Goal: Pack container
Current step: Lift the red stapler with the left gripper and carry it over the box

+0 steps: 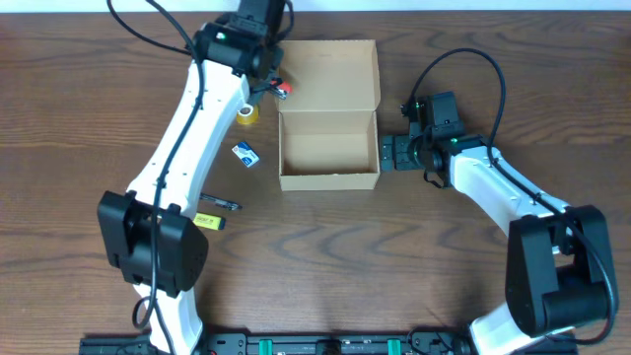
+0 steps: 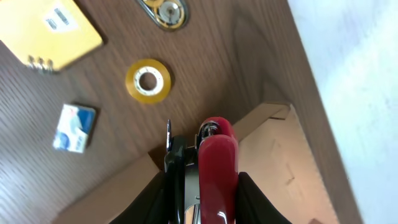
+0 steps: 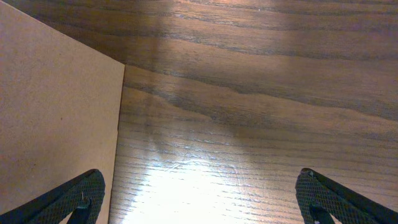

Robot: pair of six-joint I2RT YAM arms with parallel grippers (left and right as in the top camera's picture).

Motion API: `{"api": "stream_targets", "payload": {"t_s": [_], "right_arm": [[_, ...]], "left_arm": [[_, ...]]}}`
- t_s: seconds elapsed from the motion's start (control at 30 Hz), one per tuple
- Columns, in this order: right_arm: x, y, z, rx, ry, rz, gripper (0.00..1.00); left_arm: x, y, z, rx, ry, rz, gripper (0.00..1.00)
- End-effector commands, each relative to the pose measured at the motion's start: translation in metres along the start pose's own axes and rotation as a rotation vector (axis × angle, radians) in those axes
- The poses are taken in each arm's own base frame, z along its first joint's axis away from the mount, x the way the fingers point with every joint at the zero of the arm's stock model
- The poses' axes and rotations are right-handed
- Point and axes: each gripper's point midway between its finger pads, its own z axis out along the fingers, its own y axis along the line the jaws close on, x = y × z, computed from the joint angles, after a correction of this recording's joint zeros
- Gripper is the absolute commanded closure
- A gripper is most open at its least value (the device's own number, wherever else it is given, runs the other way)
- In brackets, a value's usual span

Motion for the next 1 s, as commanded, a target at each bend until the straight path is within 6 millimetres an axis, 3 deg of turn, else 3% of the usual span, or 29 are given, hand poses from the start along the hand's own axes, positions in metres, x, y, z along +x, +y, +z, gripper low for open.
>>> {"api": "stream_targets", "payload": {"t_s": [0.0, 0.23, 0.37, 0.47, 0.57, 0.83, 0.97], "right_arm": [[0.003, -0.001, 0.003, 0.003, 0.012, -0.013, 0.01], [0.003, -0.001, 0.003, 0.002, 0.012, -0.013, 0.01], [0.003, -0.001, 0.003, 0.003, 0.012, -0.013, 0.01], [0.003, -0.001, 0.003, 0.002, 0.012, -0.013, 0.01], [0.003, -0.001, 0.003, 0.003, 0.012, -0.013, 0.01], [0.003, -0.001, 0.003, 0.002, 0.012, -0.013, 0.01], [0.003, -0.001, 0.003, 0.002, 0.012, -0.013, 0.01]], "left_arm": [[0.016, -0.022, -0.013, 0.077, -0.022, -0.115, 0.94], [0.074, -0.038, -0.034, 0.153, -0.03, -0.286, 0.94], [0.111, -0.019, -0.048, 0.121, -0.065, -0.422, 0.94], [0.13, -0.007, -0.055, 0.089, -0.06, -0.401, 0.94], [0.132, 0.001, -0.054, 0.052, -0.05, -0.388, 0.94], [0.108, 0.04, -0.043, -0.128, -0.078, -0.37, 0.94], [0.097, 0.038, -0.031, -0.121, -0.082, -0.336, 0.94]]}}
